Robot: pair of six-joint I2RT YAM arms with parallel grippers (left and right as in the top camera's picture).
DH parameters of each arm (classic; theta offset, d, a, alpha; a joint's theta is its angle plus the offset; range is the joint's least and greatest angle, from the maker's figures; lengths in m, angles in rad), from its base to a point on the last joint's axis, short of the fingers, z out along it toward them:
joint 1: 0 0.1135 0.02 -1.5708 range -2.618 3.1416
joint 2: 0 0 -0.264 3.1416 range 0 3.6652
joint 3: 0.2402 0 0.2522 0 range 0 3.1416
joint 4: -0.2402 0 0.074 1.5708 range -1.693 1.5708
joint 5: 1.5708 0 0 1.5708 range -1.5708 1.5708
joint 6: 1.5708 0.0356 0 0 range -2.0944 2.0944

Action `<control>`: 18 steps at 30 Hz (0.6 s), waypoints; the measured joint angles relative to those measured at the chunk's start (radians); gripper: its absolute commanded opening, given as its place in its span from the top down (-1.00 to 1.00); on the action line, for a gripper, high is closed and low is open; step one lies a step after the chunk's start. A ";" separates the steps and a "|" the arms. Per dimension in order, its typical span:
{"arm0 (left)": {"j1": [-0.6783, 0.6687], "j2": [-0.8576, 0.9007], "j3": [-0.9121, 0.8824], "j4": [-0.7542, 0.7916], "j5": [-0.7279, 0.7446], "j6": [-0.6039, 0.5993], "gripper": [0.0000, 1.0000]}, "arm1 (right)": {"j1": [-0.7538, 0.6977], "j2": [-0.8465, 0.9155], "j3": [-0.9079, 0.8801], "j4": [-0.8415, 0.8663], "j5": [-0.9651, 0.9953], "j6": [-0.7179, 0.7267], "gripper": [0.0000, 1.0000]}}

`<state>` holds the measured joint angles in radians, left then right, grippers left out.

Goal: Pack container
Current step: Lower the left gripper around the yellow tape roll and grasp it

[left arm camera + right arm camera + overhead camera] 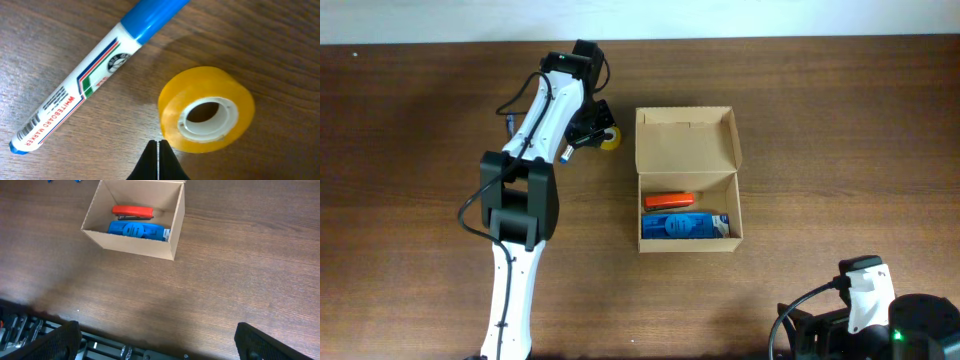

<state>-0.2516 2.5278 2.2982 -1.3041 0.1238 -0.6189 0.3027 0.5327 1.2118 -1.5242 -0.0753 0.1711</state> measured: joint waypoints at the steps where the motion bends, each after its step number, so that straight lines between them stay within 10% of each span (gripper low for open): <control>1: -0.002 0.001 0.013 -0.008 0.000 0.007 0.87 | 0.000 0.000 0.000 0.000 0.000 0.000 -0.98; 7: -0.011 0.001 0.071 0.029 0.000 0.029 -0.93 | 0.000 0.000 0.000 0.000 0.000 0.000 -0.98; 18: -0.038 0.020 0.071 0.097 0.046 0.031 -1.00 | 0.000 0.000 0.000 0.000 0.000 0.000 -0.99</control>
<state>-0.2897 2.5481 2.3695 -1.2076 0.1696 -0.5880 0.3027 0.5327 1.2118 -1.5242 -0.0753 0.1707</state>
